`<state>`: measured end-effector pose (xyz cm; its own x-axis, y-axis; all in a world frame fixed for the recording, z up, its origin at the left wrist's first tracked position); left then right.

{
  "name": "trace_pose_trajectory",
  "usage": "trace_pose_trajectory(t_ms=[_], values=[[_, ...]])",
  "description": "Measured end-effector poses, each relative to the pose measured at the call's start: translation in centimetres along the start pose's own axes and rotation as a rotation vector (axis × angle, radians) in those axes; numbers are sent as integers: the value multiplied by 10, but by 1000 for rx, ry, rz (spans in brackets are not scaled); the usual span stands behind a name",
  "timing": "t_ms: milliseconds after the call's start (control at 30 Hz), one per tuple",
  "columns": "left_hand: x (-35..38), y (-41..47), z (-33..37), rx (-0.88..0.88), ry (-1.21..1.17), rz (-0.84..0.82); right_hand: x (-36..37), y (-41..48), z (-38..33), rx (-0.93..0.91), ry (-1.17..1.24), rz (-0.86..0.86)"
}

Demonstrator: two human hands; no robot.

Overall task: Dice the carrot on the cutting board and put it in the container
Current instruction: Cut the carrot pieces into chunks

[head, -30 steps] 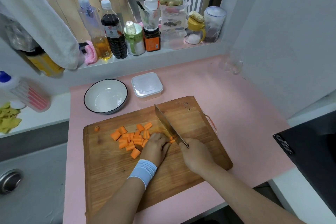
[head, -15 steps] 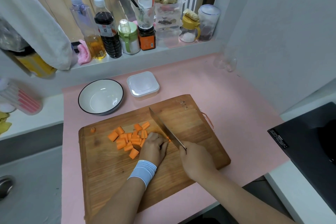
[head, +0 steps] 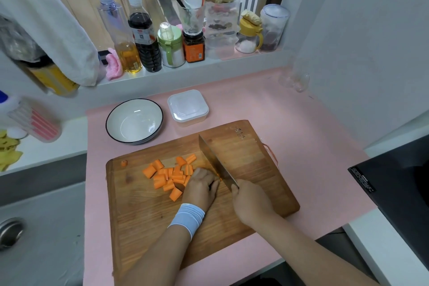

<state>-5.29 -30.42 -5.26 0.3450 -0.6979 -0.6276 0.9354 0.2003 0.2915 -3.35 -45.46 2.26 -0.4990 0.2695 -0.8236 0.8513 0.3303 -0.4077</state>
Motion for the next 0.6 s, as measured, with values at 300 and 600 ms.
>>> trace_pose_trajectory(t_ms=[300,600], values=[[-5,-5,2,12,22,13,-1,2,3,-12,-11,0],[-5,-4,1,25,30,24,-4,-12,5,-33,-69,81]])
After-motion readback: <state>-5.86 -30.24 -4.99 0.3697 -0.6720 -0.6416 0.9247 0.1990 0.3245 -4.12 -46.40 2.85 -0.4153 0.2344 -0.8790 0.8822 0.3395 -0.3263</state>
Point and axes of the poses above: each hand's wrist, its own y-axis towards the middle knuckle, its own x-axis out of the palm, z = x × y, the point moved 4 cm from there along y, towards the middle knuckle, and after that the axes turned 8 degrees about -y, right-handed, at the moved point
